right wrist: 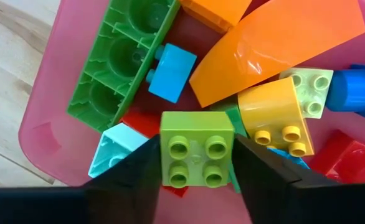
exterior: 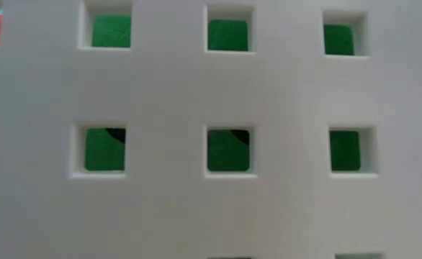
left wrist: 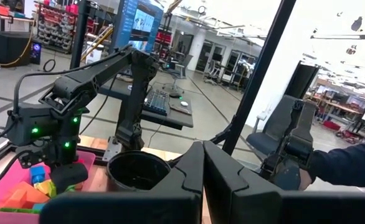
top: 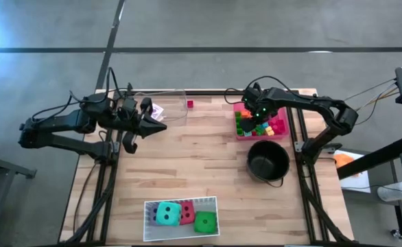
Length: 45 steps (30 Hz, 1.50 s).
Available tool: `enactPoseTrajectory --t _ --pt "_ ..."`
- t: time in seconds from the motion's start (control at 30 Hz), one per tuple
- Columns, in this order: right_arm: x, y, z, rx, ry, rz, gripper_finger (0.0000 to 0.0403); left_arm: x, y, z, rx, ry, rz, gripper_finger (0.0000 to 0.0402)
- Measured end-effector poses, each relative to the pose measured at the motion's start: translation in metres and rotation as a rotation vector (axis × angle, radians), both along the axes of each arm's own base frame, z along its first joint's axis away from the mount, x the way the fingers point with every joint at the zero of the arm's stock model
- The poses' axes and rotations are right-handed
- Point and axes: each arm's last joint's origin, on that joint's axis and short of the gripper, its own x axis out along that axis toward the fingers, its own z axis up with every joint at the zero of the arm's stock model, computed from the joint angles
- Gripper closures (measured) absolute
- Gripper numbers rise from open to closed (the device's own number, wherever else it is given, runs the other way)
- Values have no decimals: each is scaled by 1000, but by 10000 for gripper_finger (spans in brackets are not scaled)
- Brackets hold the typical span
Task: Pick & Place Toys
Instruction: Put the green game piece into the red bin, then adjust the transparent bin
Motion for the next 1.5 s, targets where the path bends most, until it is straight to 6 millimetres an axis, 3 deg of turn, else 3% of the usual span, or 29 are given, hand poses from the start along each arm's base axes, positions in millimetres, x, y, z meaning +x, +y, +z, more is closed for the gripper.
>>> enactPoseTrajectory --t 0.47,0.7,0.83,1.0,1.17,1.33,1.5 --pt "-1 0 0 2 -1 26 96 0 0 0 -2 0 4 394" --pt "3 -2 8 -15 -23 27 67 0 0 0 -3 2 14 394" --pt "5 -4 17 -24 -29 26 65 5 5 -2 -134 33 132 394" --pt "6 -3 36 -20 -22 31 64 31 15 -4 -154 120 219 394" --pt "5 5 64 -71 -98 46 64 66 42 -16 -191 367 329 394" --pt "-10 15 90 -132 -186 34 64 93 75 -36 -248 589 444 394" --pt "-30 29 107 -165 -260 -37 64 113 97 -52 -210 683 473 394"
